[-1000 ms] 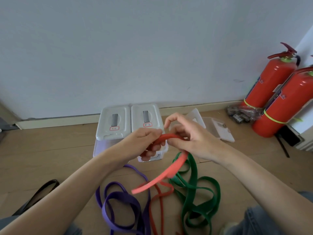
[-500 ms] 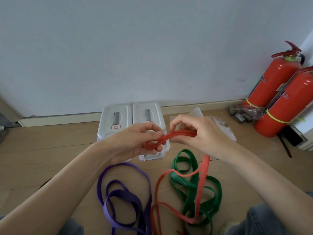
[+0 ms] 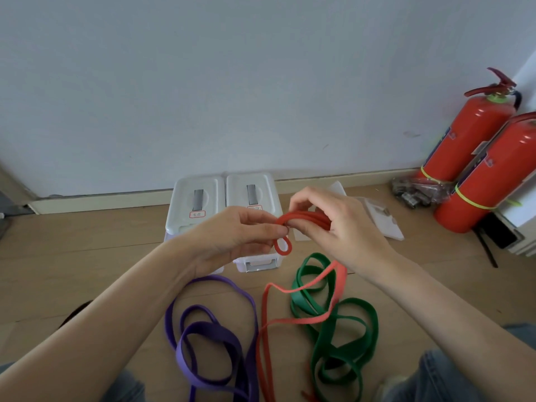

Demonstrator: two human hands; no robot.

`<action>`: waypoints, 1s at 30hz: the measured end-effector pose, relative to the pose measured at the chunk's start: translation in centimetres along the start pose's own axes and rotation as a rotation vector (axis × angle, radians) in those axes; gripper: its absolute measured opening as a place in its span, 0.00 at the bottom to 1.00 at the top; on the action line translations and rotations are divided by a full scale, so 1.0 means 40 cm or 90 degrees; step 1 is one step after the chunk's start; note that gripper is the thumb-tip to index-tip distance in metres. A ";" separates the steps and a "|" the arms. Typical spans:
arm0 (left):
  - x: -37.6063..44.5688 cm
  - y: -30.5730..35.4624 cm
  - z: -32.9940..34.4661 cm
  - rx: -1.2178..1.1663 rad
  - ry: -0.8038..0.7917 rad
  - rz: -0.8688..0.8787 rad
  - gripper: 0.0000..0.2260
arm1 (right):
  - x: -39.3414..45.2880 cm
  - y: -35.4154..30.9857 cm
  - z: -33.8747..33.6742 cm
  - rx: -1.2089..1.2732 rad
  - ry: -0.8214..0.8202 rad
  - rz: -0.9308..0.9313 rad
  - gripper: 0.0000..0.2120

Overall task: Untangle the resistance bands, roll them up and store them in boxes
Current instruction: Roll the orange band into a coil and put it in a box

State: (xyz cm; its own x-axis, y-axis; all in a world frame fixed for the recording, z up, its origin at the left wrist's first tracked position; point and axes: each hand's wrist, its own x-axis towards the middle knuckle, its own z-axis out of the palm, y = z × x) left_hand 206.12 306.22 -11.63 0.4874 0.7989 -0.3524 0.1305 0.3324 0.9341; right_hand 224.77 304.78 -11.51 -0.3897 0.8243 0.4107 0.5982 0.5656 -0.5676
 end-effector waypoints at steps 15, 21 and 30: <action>-0.015 -0.010 -0.034 -0.090 -0.108 -0.107 0.08 | -0.011 -0.013 -0.007 0.004 -0.036 -0.070 0.17; -0.017 -0.007 -0.043 -0.090 -0.102 -0.077 0.08 | -0.018 -0.015 -0.009 0.033 -0.056 -0.057 0.21; -0.020 -0.013 -0.036 0.097 -0.114 -0.072 0.08 | -0.015 -0.010 -0.003 0.030 -0.091 -0.048 0.12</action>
State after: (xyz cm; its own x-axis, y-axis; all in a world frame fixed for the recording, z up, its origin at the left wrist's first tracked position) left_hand 204.41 306.12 -11.91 0.6055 0.6547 -0.4526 0.3152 0.3249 0.8917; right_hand 224.84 304.06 -11.45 -0.5294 0.7729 0.3499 0.5318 0.6236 -0.5729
